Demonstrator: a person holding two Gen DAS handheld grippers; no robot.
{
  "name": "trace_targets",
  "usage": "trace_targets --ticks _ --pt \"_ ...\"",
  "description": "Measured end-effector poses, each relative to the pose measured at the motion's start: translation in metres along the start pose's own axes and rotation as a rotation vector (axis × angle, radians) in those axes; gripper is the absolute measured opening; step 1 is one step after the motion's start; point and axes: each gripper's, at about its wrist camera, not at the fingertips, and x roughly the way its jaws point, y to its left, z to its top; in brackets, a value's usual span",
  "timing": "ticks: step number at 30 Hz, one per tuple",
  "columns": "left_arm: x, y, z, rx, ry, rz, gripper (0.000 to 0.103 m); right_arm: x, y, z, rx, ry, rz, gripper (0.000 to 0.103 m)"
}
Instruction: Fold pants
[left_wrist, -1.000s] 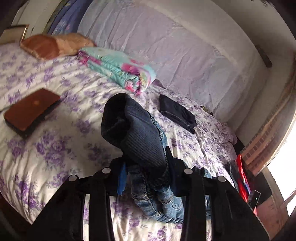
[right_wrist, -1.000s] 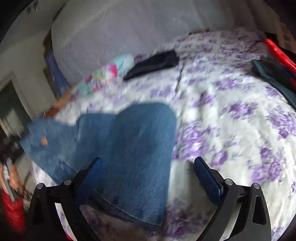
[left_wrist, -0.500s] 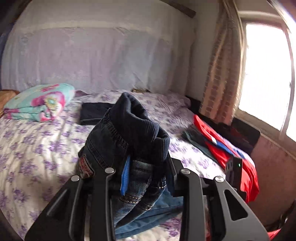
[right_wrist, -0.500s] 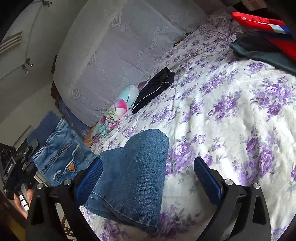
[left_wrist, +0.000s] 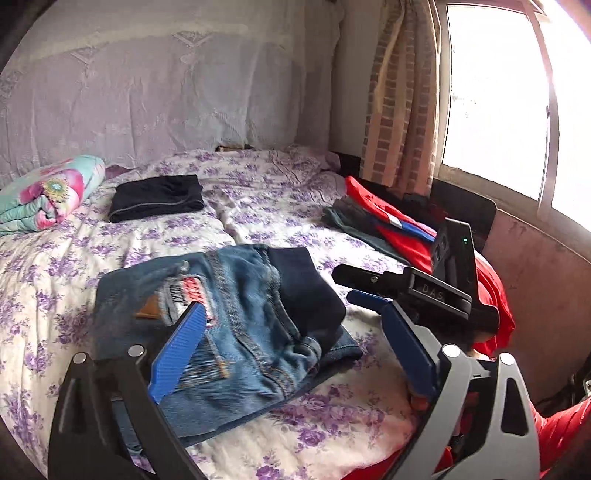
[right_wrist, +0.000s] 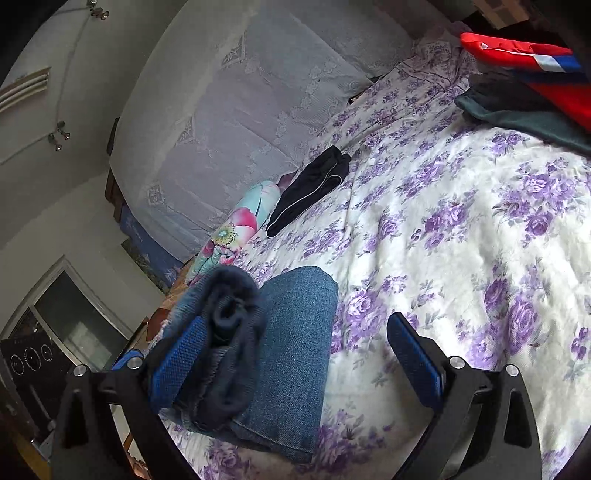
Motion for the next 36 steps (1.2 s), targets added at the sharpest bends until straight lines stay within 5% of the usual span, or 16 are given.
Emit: trace_targets --ticks 5,7,10,15,17,18,19,22,28,33,36 --pt "-0.023 0.032 -0.010 -0.071 -0.013 0.102 0.093 -0.009 0.002 -0.001 0.005 -0.038 0.012 0.097" --pt "-0.034 0.058 -0.020 -0.140 -0.005 0.155 0.093 -0.015 0.009 0.000 0.003 -0.059 0.002 0.086" --pt "-0.049 0.099 -0.037 -0.257 0.009 0.203 0.093 -0.007 0.028 0.000 -0.029 0.017 0.067 0.080" --pt "-0.044 0.149 -0.071 -0.417 0.056 0.223 0.099 0.031 0.049 -0.011 -0.053 0.160 0.043 0.081" --pt "-0.031 0.163 -0.087 -0.496 0.062 0.146 0.099 0.040 0.057 -0.015 -0.111 0.161 -0.010 0.082" --pt "-0.031 0.162 -0.090 -0.492 0.034 0.135 0.099 0.040 0.064 -0.017 -0.152 0.150 -0.029 0.077" --pt "-0.031 0.160 -0.090 -0.459 0.029 0.148 0.099 0.040 0.071 -0.017 -0.187 0.148 -0.017 0.049" --pt "-0.031 0.156 -0.089 -0.443 0.025 0.157 0.099 0.029 0.088 -0.010 -0.232 0.110 -0.001 0.030" --pt "-0.050 0.147 -0.076 -0.457 -0.001 0.173 0.098 0.027 0.073 -0.004 -0.266 0.118 -0.103 0.028" --pt "-0.056 0.118 -0.032 -0.297 -0.028 0.181 0.098 0.028 0.037 -0.002 -0.114 0.154 -0.052 0.048" --pt "-0.045 0.093 -0.010 -0.177 -0.027 0.202 0.098 0.008 0.060 0.006 -0.187 0.033 -0.172 0.052"
